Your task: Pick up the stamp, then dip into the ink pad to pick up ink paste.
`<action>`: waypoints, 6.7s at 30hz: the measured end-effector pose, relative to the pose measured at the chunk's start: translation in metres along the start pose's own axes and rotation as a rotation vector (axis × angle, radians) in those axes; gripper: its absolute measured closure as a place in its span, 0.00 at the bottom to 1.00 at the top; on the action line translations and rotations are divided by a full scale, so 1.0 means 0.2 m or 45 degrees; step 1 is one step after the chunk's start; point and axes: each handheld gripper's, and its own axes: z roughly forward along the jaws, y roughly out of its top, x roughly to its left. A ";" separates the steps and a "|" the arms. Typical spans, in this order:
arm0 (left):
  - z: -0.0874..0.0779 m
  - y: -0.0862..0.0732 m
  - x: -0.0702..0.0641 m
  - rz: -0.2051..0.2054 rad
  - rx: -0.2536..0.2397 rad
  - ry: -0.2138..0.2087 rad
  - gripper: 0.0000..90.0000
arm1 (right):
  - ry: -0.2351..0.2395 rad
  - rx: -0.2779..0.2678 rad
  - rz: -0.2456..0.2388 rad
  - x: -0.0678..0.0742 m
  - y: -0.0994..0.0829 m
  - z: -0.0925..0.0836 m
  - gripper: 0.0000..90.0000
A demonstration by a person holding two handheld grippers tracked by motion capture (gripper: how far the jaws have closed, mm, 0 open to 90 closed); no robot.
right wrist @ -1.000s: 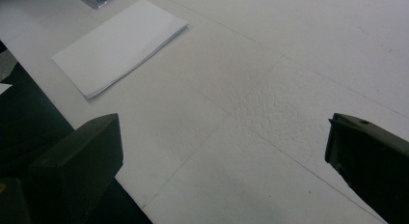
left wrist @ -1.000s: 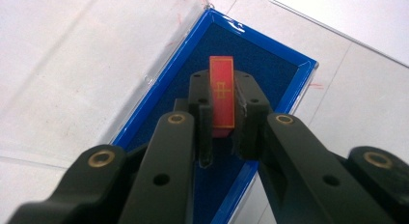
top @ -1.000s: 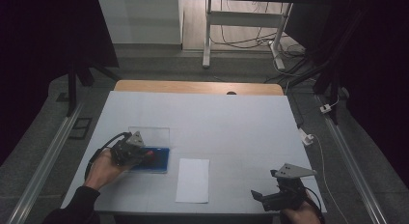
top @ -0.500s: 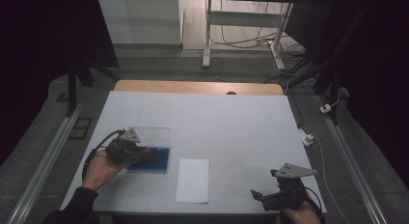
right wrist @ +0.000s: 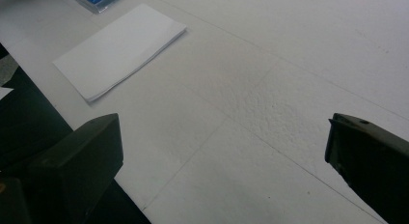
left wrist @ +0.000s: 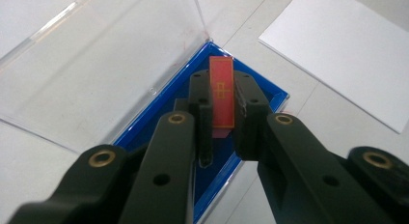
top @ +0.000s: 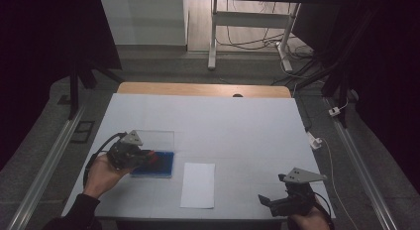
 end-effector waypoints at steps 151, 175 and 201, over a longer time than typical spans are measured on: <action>0.16 -0.03 -0.05 -0.147 0.159 0.175 0.89 | -0.005 0.018 -0.023 0.01 0.00 0.00 0.00; 0.15 -0.06 0.01 -0.250 0.109 0.087 0.89 | -0.001 0.021 -0.026 0.01 0.00 0.01 0.00; 0.01 -0.03 0.01 -0.285 -0.070 0.023 0.89 | 0.000 0.013 -0.017 0.01 0.00 0.00 0.00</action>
